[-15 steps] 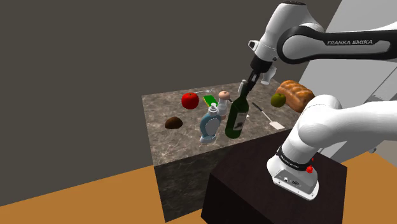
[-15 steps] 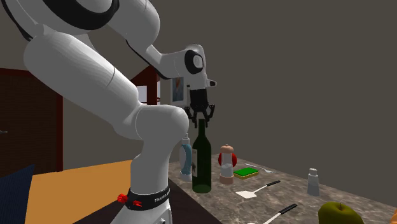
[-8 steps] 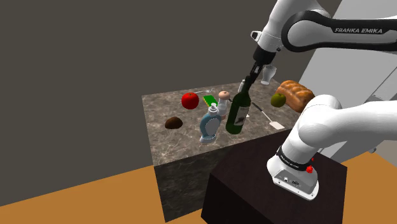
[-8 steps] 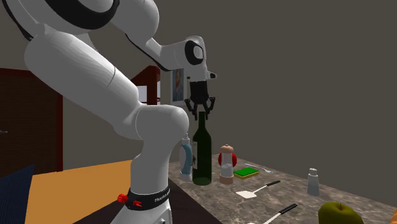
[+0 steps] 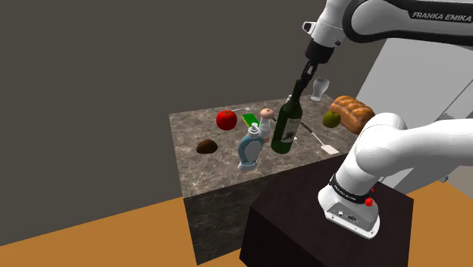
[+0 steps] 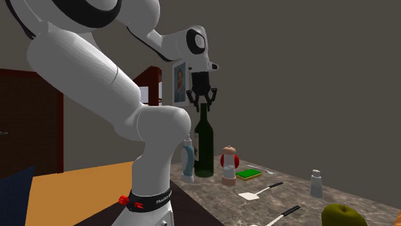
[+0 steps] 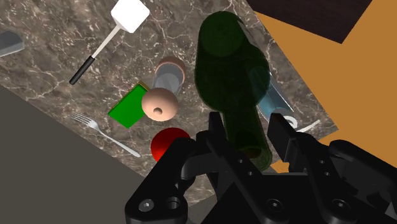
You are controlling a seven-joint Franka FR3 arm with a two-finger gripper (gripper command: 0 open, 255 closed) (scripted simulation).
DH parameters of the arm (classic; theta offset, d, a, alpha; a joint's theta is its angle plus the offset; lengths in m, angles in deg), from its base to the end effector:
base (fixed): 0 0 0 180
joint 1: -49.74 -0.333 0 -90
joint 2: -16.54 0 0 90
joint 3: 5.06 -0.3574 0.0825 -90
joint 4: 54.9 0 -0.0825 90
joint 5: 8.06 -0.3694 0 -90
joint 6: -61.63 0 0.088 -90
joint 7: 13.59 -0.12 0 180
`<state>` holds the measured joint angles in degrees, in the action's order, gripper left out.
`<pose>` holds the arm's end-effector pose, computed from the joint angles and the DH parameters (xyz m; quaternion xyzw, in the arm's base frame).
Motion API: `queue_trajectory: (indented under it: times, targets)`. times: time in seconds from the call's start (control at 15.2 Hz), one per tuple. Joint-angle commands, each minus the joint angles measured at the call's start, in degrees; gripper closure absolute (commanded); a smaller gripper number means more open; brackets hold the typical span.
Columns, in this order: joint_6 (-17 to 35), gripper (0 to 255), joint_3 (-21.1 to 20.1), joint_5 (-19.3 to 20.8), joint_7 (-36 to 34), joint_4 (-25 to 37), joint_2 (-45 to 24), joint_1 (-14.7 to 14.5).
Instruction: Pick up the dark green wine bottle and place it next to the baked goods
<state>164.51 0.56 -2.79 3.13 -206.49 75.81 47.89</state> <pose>0.2158 -0.0312 0.5506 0.9862 0.1382 0.0894 0.0176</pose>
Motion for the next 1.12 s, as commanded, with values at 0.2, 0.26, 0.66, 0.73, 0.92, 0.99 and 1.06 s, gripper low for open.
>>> queue_trajectory:
  times: [0.2,0.26,0.66,0.73,0.92,0.99,1.06]
  targets:
    - [-3.18,255,-0.26,-0.29,0.06,4.29,-1.10,-0.19]
    - [-3.83,255,-0.31,-0.35,0.07,5.17,-1.33,-0.22]
    - [-7.65,255,-0.59,-0.66,0.15,10.65,-2.99,-0.42]
    - [-8.28,255,-0.63,-0.71,0.17,11.59,-3.29,-0.45]
    - [-10.16,255,-0.75,-0.85,0.21,14.44,-4.26,-0.53]
    - [-10.79,255,-0.79,-0.89,0.23,15.40,-4.60,-0.56]
    - [-11.41,255,-0.82,-0.93,0.24,16.37,-4.95,-0.59]
